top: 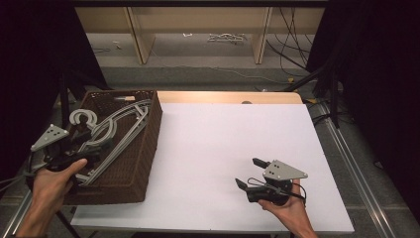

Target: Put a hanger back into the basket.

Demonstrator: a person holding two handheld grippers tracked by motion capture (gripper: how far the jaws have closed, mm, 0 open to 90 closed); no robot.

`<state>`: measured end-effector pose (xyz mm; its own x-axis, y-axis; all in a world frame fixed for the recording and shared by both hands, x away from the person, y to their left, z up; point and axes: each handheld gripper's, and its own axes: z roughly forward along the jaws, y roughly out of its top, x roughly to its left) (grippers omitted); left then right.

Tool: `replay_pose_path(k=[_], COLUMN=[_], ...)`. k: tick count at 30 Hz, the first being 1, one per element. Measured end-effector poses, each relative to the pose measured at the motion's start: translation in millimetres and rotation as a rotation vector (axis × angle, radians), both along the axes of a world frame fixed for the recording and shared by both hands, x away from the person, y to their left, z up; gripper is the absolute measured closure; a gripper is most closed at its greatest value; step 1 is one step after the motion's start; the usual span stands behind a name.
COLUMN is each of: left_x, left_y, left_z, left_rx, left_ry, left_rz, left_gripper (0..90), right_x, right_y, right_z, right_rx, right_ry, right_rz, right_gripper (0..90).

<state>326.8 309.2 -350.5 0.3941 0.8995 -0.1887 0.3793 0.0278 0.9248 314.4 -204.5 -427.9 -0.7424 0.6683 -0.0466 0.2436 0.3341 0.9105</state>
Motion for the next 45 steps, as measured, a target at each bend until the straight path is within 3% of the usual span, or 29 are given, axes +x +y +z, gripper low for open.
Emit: replay_pose_path(k=[5,12,17,18,21,28,31,34,36,38,41,42,45], left_x=[-13.8,-25.0,-27.9,-27.5,-28.2,-36.1,-38.0,-39.1,-39.9,-40.8,-42.5,-43.3,-44.8], left_y=[-18.7,-49.6,-71.6,-74.7,-82.1,-94.1,-98.2,-101.9,-103.1,-103.8,-105.6,-106.2,-106.7], left_z=[-1.2,-3.8,-13.4,-16.2,-23.5,-33.9,-38.8,-43.5,-47.9,-52.1,-60.5,-62.9,-68.2], left_rx=[-0.084,-0.103,-0.053,-0.053,-0.039,-0.037,-0.046,-0.026,-0.024,-0.014,-0.011,-0.008,-0.013], left_ry=[-0.001,-0.035,-0.085,-0.089,-0.104,-0.174,-0.181,-0.201,-0.207,-0.197,-0.19,-0.185,-0.178], left_rz=[-0.087,-0.149,-0.213,-0.222,-0.245,-0.258,-0.268,-0.274,-0.278,-0.284,-0.283,-0.28,-0.285], left_gripper=[17.8,17.8,17.8,17.8,17.7,17.7,17.9,17.9,17.8,17.7,17.6,17.6,17.4], right_x=[-0.4,-0.6,-0.9,-2.1,-3.2,-3.0,-4.1,-4.1,-2.6,-4.1,-4.6,-6.2,-7.3], right_y=[1.6,2.0,2.5,3.2,2.8,4.0,4.0,3.4,3.1,3.2,3.6,4.1,4.5], right_z=[-0.3,-0.5,-1.7,-1.6,-1.5,-3.3,-2.8,-2.7,-3.1,-2.7,-3.0,-2.4,-2.0], right_rx=[0.004,0.002,0.009,0.016,0.016,0.023,0.034,0.045,0.06,0.06,0.063,0.064,0.049], right_ry=[0.001,-0.014,-0.011,0.009,0.005,-0.009,0.005,0.001,-0.021,0.005,-0.026,-0.002,-0.021], right_rz=[0.008,0.005,0.006,0.011,0.007,0.015,0.018,0.009,0.011,0.011,0.006,0.007,0.003], right_gripper=[17.0,17.0,17.0,17.0,17.0,17.0,17.0,16.9,16.9,16.9,16.9,16.8,16.8])
